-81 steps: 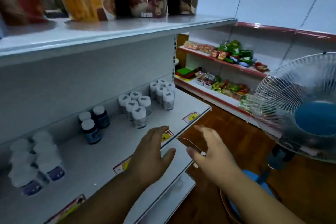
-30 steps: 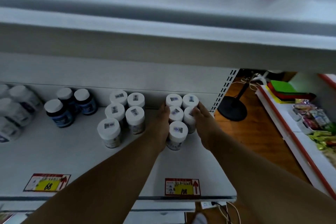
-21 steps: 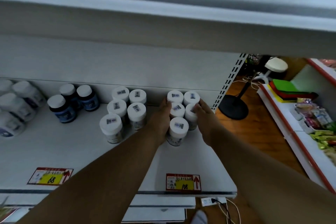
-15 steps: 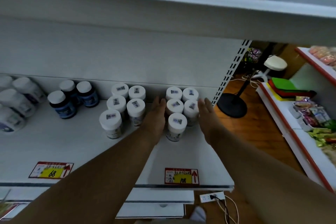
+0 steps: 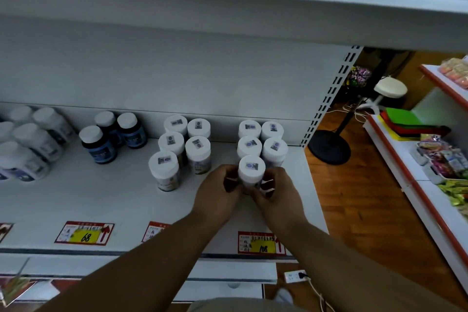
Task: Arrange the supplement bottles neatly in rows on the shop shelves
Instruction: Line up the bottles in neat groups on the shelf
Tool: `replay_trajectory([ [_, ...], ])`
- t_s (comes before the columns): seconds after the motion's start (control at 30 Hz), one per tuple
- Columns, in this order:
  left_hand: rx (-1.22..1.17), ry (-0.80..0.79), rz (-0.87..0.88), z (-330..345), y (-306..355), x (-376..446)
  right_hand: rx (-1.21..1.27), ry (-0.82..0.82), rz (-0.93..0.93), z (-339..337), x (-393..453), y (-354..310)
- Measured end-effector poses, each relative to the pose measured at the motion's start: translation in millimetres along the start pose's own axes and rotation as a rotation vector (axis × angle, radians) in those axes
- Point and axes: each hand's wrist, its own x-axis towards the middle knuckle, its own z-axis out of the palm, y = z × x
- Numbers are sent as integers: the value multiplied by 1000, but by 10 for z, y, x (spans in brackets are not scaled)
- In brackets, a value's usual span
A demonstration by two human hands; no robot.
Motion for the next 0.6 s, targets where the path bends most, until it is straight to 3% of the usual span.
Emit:
replay_trajectory([
  [0.6,40,-105,139,-15,-11,118,1,19,-24,-197,62,93],
])
